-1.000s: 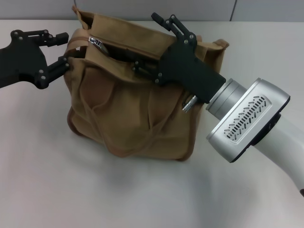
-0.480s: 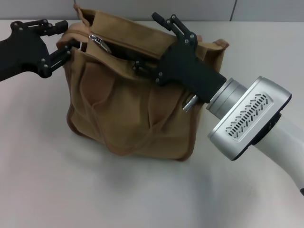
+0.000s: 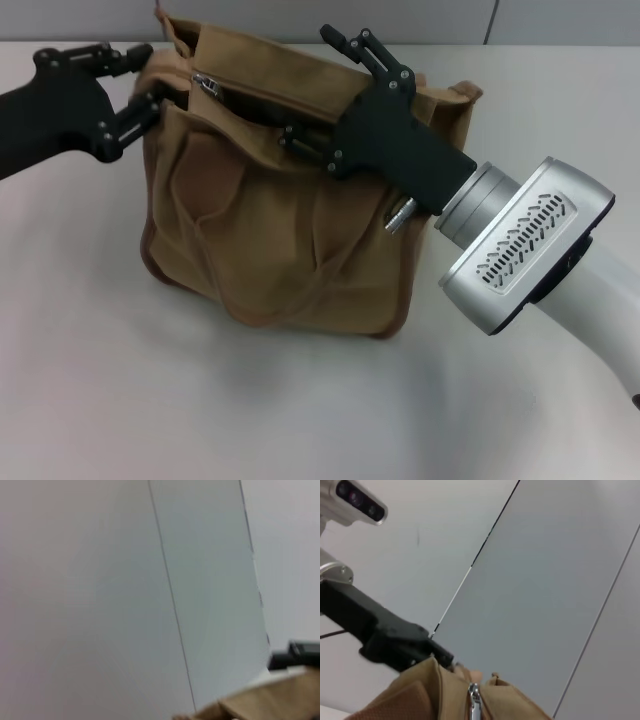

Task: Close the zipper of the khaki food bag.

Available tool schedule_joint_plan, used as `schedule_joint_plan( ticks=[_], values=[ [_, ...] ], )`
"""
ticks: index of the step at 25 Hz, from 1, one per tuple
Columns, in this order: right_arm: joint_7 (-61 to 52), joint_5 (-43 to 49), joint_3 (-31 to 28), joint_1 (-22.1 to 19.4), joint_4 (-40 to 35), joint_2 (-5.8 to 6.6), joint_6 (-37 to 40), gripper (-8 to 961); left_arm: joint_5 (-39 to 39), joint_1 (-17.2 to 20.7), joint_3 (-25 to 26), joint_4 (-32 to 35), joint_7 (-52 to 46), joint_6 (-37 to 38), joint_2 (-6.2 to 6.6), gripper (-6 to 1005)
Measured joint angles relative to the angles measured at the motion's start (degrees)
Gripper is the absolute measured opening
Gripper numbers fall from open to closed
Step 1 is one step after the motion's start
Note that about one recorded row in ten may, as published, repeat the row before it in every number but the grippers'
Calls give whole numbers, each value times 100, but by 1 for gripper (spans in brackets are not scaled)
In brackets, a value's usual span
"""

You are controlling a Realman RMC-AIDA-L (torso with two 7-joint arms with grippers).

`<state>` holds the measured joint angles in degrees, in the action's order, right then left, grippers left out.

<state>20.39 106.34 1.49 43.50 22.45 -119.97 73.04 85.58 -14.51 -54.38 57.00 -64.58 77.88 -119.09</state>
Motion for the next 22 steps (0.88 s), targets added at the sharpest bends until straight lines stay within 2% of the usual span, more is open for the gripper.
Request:
schedule_joint_plan(
  ticks=[3,11,18,22],
  values=[
    [0,0,-6,0,-5,0,-1,826,-322,16,-8,-121,40,-5,13,391],
    [0,0,-9,0,-22,0,-1,826,-314,-7,-6,-229,90,-32,20,363],
    [-6,0,-9,0,-11,0,-1,825,-451,-21,-65,-471,514,-36,12,338],
    [-9,0,-9,-4,0,0,0,825,-452,-38,-65,-508,516,-32,12,201]
  ],
)
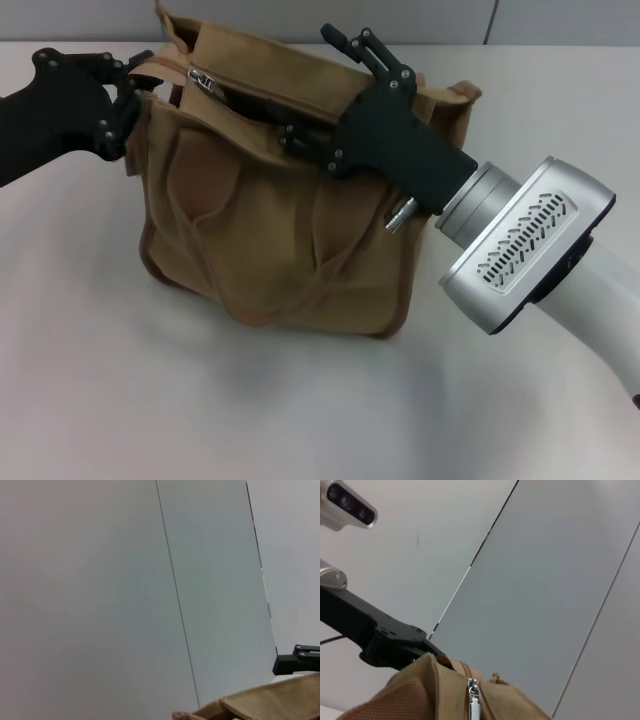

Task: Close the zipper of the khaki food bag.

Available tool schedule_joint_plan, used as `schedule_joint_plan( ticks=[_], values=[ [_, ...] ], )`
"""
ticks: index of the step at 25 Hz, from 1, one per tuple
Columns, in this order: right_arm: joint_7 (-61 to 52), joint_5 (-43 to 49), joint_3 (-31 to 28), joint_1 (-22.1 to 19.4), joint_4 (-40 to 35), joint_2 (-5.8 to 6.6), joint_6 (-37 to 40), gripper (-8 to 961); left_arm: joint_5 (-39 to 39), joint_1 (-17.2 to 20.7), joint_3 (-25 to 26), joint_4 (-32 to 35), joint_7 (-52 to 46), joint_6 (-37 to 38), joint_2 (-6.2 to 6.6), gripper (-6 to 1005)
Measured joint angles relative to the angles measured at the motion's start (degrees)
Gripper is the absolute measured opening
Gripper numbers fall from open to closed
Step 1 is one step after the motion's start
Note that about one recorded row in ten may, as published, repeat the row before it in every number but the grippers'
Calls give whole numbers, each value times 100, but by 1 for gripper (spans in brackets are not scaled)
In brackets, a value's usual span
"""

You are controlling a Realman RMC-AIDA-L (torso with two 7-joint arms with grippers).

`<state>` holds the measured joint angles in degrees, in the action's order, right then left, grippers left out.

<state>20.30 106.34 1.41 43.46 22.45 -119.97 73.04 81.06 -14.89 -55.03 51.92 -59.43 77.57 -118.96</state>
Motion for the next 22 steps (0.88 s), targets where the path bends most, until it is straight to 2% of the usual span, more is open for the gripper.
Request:
schedule_joint_plan(
  ticks=[8,22],
  values=[
    [-346,0,0,-57,-9,0,330,825,-212,20,-188,-42,-41,46,-11,22],
    [-215,1,12,-142,241,15,391,825,-1079,155,-1158,330,-198,-38,-2,30]
  ],
)
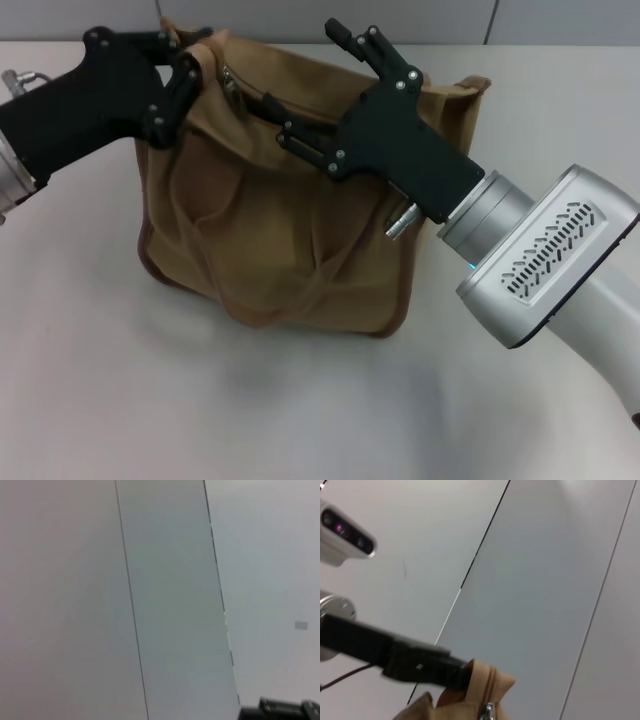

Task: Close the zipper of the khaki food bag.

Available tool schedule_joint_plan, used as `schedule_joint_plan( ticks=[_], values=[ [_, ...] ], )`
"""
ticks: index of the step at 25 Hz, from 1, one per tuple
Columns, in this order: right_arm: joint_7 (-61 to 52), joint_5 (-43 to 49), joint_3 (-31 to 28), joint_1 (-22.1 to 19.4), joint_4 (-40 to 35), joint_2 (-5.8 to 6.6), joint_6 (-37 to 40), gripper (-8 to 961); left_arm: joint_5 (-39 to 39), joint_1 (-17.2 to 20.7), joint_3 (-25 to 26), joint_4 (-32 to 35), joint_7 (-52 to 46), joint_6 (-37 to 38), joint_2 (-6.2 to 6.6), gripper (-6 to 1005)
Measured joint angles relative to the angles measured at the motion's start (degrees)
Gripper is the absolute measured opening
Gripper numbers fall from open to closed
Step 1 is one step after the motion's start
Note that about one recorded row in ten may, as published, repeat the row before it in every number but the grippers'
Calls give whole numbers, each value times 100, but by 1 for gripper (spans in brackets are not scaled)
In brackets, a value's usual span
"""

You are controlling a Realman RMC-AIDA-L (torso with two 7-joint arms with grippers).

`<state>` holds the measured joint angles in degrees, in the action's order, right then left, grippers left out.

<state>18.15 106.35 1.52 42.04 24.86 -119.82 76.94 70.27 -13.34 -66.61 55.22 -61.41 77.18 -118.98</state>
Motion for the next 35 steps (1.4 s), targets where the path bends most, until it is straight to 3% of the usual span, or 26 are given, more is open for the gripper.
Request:
schedule_joint_plan(
  ticks=[11,24,35],
  values=[
    [127,178,23,70,26,-5,-14,825,-52,-115,-213,131,-175,-297,-11,36],
    [20,380,-522,164,68,-7,-381,826,-356,-53,-392,188,-179,-323,-3,43],
    [69,422,-617,182,141,-6,-341,825,-358,-45,-435,200,-175,-322,-10,49]
  ],
)
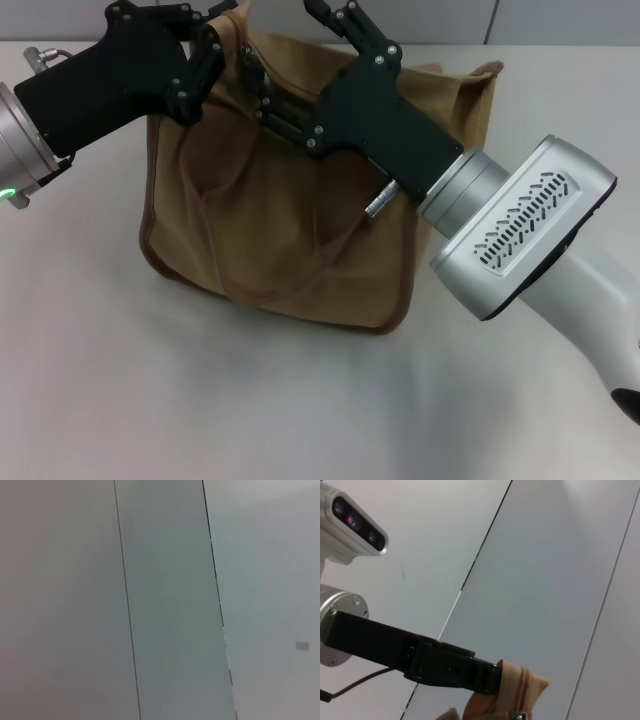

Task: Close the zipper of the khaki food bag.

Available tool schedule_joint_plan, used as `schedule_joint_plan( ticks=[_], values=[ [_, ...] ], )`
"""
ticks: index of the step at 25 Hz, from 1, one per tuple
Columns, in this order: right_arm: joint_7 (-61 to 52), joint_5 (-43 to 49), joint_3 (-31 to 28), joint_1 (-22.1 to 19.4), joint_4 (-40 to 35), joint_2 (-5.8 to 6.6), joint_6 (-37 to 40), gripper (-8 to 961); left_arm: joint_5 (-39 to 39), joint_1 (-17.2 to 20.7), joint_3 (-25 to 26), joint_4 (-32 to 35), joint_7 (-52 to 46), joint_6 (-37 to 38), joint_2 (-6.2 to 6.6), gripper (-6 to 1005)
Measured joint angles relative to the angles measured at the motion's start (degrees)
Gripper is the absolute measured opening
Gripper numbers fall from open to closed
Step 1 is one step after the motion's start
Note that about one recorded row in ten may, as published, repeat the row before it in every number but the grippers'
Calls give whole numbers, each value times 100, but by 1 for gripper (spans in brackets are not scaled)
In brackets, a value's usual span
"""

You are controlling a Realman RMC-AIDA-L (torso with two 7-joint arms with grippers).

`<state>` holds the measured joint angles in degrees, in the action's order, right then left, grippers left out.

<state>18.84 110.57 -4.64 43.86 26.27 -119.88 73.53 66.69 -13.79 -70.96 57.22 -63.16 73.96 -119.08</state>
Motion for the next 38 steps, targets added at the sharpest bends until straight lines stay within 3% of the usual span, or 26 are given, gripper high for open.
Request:
schedule_joint_plan(
  ticks=[29,34,38],
  values=[
    [58,489,-346,-15,126,0,-339,824,3,-71,-49,-17,32,-15,-1,64],
    [59,624,-332,-124,245,0,-270,790,-149,-62,-50,-30,39,-15,-1,67],
    [65,865,-385,-354,388,0,-134,682,-274,-32,-45,-33,34,-17,0,69]
  ],
)
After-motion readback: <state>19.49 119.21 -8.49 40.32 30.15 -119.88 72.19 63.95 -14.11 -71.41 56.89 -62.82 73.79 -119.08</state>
